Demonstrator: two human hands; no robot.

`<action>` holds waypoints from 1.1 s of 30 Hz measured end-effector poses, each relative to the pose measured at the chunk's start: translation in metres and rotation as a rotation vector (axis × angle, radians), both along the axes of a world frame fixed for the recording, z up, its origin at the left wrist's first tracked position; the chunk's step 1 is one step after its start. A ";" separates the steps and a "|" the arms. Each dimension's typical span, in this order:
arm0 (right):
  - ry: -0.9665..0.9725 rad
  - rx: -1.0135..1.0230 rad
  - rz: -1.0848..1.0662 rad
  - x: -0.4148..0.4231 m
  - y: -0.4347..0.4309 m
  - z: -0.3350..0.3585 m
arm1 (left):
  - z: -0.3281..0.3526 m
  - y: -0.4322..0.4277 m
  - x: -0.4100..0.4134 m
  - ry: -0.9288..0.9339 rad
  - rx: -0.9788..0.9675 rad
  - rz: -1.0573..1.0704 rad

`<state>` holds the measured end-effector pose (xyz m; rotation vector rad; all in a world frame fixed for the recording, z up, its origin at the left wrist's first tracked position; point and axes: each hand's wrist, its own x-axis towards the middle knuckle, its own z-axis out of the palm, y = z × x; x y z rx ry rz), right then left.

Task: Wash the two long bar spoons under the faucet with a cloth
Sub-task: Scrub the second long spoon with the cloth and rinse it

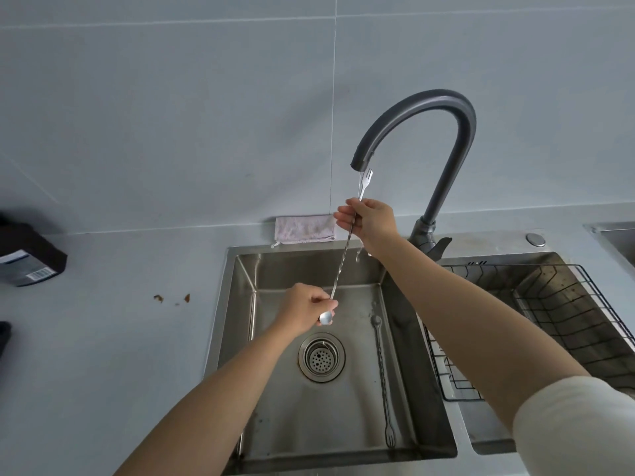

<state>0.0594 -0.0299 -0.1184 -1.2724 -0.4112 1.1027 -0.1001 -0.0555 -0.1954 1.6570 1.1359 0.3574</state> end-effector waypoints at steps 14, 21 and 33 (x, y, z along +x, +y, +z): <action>-0.145 -0.054 0.077 0.001 0.009 -0.007 | -0.031 -0.028 0.006 0.016 0.001 0.085; -0.454 -0.325 0.283 0.007 0.001 -0.053 | -0.072 -0.047 0.014 0.160 -0.035 0.081; -0.701 -0.783 0.495 0.011 -0.061 -0.216 | -0.162 -0.102 0.039 0.527 -0.244 -0.165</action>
